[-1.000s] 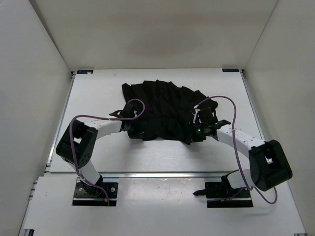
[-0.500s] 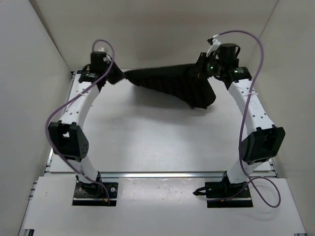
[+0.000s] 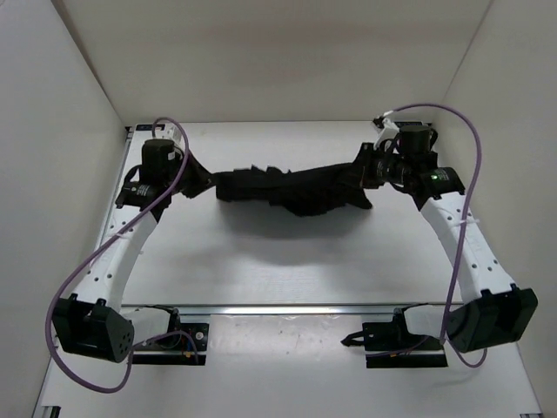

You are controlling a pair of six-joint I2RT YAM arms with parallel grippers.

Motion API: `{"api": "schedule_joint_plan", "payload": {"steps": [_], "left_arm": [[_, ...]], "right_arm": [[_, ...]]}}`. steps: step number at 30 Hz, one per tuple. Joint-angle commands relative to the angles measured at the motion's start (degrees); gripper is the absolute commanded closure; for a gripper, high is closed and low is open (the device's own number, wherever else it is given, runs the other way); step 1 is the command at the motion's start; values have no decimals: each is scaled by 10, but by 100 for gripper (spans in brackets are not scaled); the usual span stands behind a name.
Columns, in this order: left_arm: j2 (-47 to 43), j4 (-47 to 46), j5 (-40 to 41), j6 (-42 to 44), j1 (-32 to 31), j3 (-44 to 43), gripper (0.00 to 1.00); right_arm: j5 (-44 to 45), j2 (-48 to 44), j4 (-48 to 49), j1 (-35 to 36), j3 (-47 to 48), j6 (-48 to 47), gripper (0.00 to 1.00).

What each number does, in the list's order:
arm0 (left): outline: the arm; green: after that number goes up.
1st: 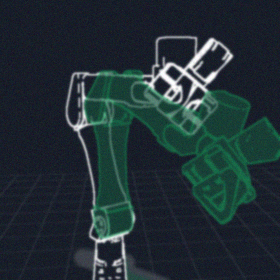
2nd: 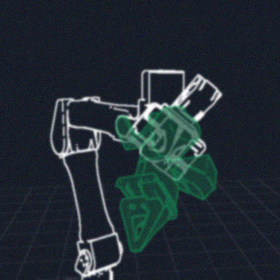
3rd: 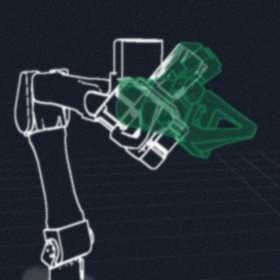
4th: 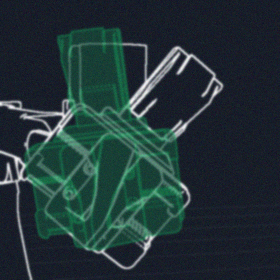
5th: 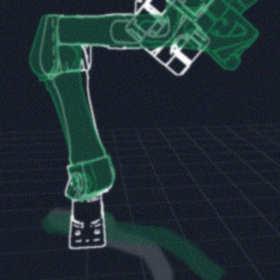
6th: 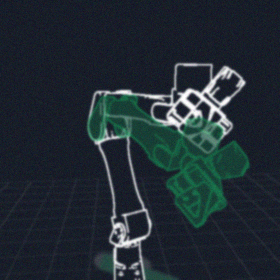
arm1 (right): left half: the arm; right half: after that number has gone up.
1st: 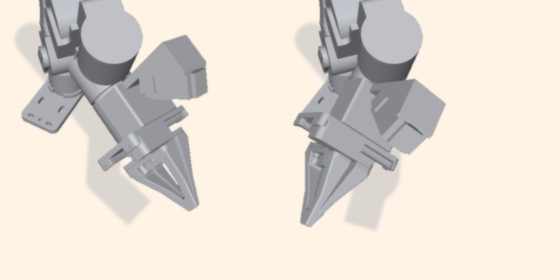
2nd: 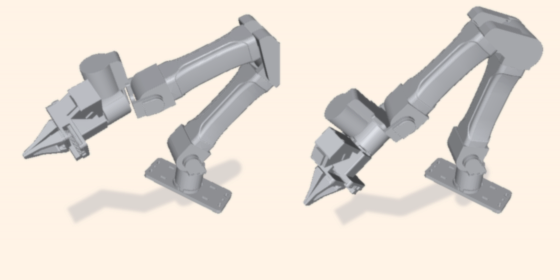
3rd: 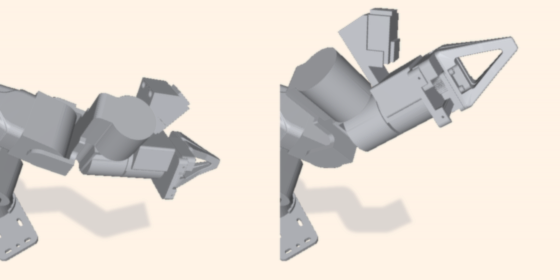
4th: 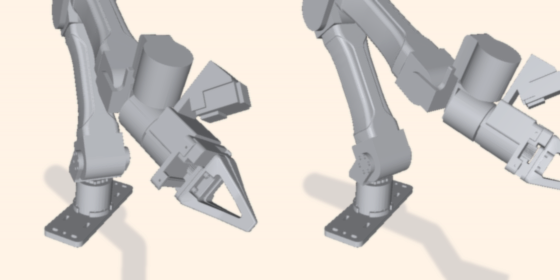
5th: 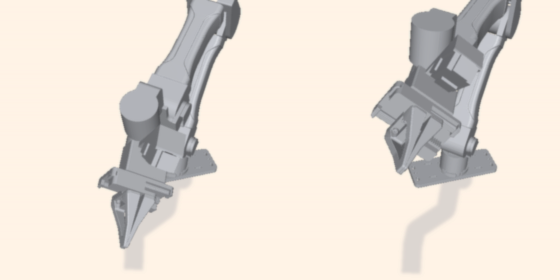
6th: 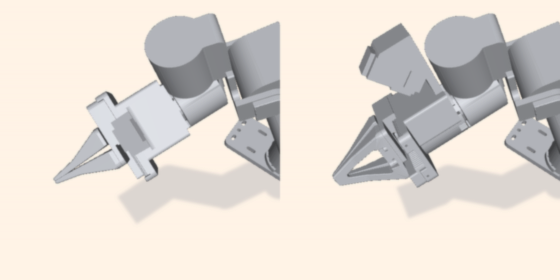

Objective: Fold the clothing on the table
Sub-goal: Flatten the skirt out

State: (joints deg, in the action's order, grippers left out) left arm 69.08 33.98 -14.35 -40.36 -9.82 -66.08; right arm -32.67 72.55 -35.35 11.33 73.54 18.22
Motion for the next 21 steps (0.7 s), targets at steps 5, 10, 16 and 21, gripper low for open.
{"api": "schedule_joint_plan", "payload": {"steps": [5, 10, 16, 21], "left_arm": [[51, -22, -10, -20, 7, -136, 100], [178, -30, -58, -25, 9, -244, 100], [302, 28, -82, -38, 42, -540, 100], [257, 4, -103, -40, 64, -464, 100]], "right_arm": [[-22, 21, 38, -8, 100, 24, 100], [-57, 167, 39, -16, 201, 23, 100], [-58, 330, -51, -21, 591, 26, 100], [-79, 300, -12, -55, 511, 52, 100]]}}
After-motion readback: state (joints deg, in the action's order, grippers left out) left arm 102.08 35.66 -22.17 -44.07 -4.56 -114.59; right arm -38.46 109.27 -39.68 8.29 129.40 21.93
